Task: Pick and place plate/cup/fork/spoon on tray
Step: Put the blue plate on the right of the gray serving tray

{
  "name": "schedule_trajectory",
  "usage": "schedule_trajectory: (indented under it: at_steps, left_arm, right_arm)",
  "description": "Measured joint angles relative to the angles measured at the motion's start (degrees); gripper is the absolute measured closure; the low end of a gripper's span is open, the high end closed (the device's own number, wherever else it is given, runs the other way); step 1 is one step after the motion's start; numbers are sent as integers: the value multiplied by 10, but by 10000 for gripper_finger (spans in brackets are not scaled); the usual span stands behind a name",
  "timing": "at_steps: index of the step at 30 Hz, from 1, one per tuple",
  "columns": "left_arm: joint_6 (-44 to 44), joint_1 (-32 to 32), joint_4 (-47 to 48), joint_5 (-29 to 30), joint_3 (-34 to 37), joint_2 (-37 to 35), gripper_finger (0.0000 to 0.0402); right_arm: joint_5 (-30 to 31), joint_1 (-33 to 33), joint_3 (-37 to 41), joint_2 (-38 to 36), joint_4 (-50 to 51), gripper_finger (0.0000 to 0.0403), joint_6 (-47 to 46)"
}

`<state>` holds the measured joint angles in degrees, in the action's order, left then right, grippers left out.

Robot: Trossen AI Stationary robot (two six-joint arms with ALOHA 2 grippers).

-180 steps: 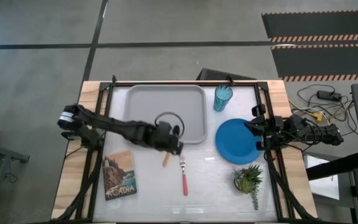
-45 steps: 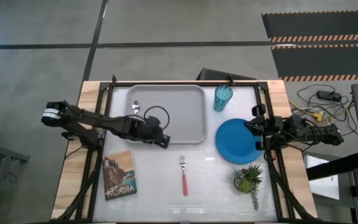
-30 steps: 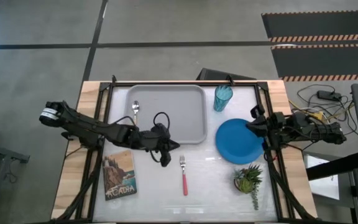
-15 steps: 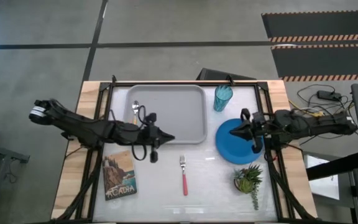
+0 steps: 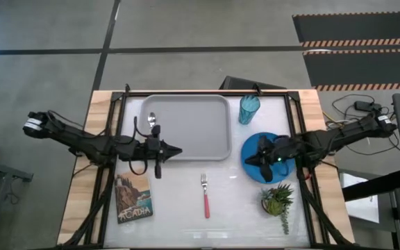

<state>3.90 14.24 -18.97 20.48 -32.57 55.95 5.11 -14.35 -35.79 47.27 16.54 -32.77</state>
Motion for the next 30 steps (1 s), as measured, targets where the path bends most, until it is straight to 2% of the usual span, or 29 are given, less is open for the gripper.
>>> schedule_trajectory:
  at_steps: [5,11,17,24,30]
  left_arm:
    - [3,1,-1,5,9,-19,402]
    - [36,2,-1,5,10,-17,402]
    - [48,4,7,4,10,-16,402]
    - [78,19,33,-50,10,-17,402]
    - [78,42,54,-52,10,-18,402]
  right_arm:
    - [0,-24,-54,53,99,394,-98]
    - [-10,-45,-125,130,289,394,-229]
    - [-21,-52,-209,223,425,394,-280]
    - [-22,-32,-280,315,466,394,-324]
    - [-25,-7,-305,367,465,394,-303]
